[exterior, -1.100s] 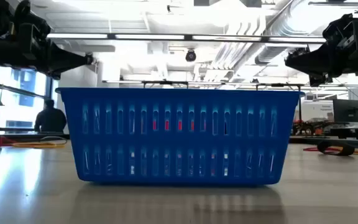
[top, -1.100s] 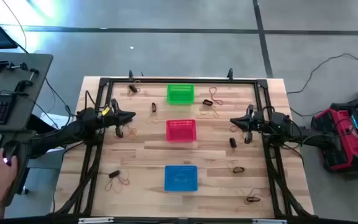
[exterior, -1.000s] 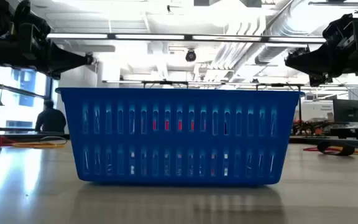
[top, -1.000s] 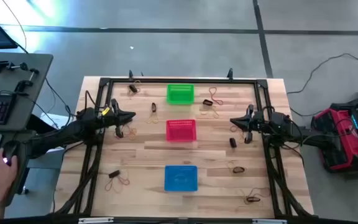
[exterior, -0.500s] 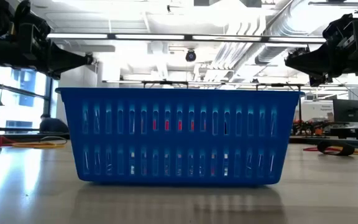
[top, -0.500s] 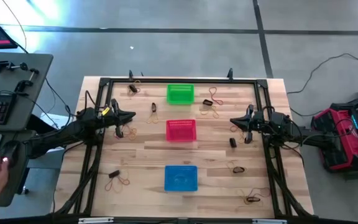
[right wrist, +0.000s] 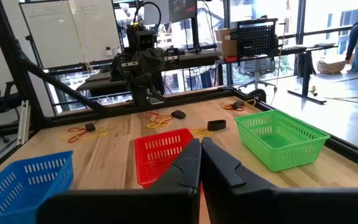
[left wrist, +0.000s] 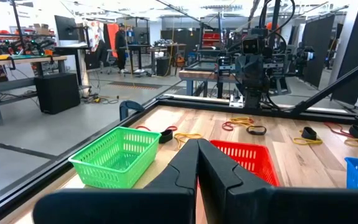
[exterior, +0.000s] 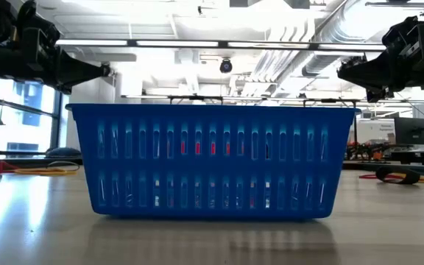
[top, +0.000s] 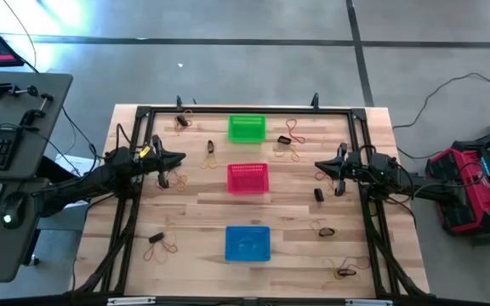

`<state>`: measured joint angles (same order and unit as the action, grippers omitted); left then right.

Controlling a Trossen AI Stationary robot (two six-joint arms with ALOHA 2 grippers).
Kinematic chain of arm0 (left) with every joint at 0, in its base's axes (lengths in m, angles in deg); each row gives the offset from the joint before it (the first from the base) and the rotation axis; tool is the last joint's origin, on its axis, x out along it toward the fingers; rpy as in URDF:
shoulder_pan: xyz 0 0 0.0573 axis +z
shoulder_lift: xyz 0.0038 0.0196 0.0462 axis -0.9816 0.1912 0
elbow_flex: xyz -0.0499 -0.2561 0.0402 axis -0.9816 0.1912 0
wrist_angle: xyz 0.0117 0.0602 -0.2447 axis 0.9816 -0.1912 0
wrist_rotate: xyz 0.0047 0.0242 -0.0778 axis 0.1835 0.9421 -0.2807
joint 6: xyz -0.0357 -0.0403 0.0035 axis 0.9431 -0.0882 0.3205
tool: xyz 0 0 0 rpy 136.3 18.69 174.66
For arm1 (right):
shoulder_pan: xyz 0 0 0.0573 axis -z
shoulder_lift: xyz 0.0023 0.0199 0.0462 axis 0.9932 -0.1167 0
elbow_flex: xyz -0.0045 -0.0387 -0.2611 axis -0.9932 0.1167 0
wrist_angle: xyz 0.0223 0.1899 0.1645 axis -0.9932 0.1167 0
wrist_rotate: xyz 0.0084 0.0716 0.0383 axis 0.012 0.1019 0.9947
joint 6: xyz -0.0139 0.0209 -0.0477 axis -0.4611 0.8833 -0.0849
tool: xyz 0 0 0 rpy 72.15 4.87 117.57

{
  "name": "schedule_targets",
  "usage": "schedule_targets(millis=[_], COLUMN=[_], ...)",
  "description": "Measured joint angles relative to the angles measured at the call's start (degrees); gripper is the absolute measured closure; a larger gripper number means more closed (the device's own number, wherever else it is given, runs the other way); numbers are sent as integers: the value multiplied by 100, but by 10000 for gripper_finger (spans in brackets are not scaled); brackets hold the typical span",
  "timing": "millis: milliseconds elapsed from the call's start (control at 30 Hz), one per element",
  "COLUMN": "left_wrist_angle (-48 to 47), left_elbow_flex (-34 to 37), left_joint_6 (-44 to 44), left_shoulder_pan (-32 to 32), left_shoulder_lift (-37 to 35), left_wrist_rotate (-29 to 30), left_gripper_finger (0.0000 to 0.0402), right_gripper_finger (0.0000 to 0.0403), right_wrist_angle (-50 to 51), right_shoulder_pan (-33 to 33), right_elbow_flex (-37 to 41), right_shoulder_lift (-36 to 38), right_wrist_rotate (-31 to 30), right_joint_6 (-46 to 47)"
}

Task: Sort rubber bands into baskets

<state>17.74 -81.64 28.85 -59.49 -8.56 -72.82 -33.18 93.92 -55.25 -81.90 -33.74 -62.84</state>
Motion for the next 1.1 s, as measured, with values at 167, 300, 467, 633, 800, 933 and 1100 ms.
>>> schedule_targets(millis=[167, 300, 467, 633, 800, 933, 1100], left_wrist_angle=[-1, 0, 1, -1, 0, 6, 40], left_elbow_flex=[0, 0, 0, 0, 0, 0, 0], left_joint_6=[-2, -1, -2, 0, 0, 0, 0], left_shoulder_pan=[0, 0, 0, 0, 0, 0, 0], left_shoulder_lift=[0, 0, 1, 0, 0, 1, 1], left_wrist_rotate=[0, 0, 0, 0, 0, 0, 0], left_gripper_finger=[401, 402, 401, 401, 402, 401, 401], right_gripper_finger=[403, 403, 403, 403, 403, 403, 403], right_wrist_angle=[0, 0, 0, -1, -93, -212, -369], right_shoulder_pan=[0, -1, -1, -1, 0, 1, -1], right_elbow_flex=[0, 0, 0, 0, 0, 0, 0], right_shoulder_lift=[0, 0, 0, 0, 0, 0, 1], right_wrist_rotate=[1, 1, 1, -1, 1, -12, -304], right_joint_6=[0, -1, -1, -2, -1, -128, -475])
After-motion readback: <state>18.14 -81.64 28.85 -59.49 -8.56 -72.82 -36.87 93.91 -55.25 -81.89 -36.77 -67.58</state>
